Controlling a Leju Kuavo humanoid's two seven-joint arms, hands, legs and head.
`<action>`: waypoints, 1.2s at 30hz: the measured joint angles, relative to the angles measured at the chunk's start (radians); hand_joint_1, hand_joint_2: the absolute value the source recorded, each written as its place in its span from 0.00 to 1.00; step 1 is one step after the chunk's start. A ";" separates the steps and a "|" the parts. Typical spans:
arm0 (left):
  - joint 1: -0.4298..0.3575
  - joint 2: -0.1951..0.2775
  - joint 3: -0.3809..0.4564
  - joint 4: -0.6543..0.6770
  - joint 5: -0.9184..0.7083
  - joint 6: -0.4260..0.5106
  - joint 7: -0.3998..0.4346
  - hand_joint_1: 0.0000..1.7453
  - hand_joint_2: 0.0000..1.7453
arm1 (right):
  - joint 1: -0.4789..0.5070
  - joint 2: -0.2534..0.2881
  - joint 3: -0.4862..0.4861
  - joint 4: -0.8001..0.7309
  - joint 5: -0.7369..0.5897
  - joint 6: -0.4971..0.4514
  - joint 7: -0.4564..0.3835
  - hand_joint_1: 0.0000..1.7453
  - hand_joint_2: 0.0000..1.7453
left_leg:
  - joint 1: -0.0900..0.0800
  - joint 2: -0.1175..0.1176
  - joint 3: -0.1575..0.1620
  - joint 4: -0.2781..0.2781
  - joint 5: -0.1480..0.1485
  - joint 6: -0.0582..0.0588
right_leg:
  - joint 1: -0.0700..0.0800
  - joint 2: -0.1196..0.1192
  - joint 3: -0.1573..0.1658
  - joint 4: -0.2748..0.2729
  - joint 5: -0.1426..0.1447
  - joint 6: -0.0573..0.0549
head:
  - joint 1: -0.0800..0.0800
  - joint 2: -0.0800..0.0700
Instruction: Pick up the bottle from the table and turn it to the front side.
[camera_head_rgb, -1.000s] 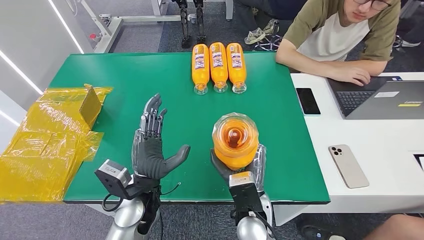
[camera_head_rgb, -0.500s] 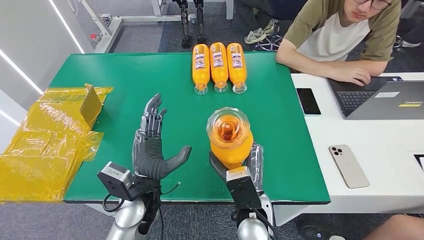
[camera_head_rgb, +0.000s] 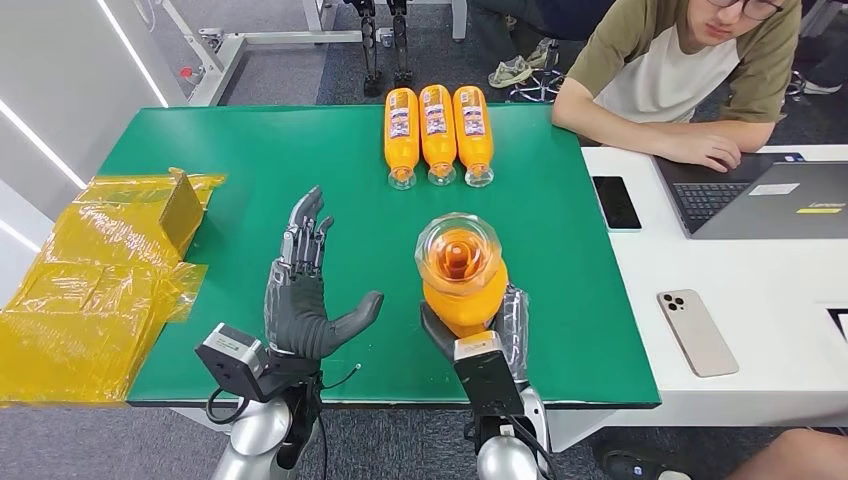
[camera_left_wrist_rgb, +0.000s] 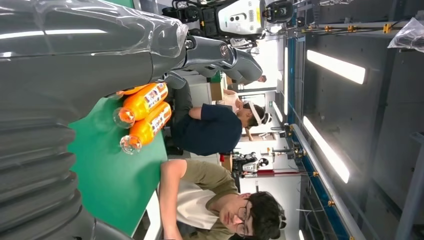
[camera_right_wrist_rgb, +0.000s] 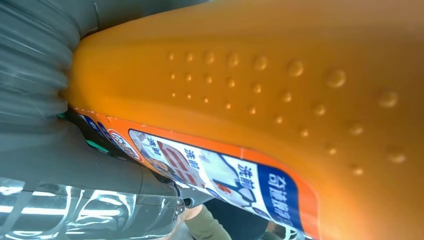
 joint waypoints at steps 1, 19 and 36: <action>0.000 0.000 0.000 -0.001 -0.003 0.011 -0.002 0.00 1.00 | 0.000 0.000 -0.001 0.000 0.013 0.007 0.025 1.00 1.00 | 0.000 0.000 0.000 0.000 0.000 0.000 | 0.000 0.000 0.000 0.000 0.000 0.000 | 0.000 0.000; 0.008 0.002 0.000 -0.072 0.020 0.023 -0.018 0.00 1.00 | -0.049 -0.013 -0.128 0.088 0.171 0.091 0.223 1.00 1.00 | 0.000 0.000 0.000 0.000 0.000 0.000 | -0.001 0.000 0.000 0.000 0.000 0.000 | 0.000 0.000; 0.011 0.003 0.000 -0.088 0.068 -0.006 -0.018 0.00 1.00 | -0.075 -0.009 -0.103 0.141 0.172 0.086 0.127 1.00 1.00 | 0.000 0.000 0.000 0.000 0.000 0.000 | -0.001 0.000 0.000 0.000 0.000 0.000 | 0.000 0.000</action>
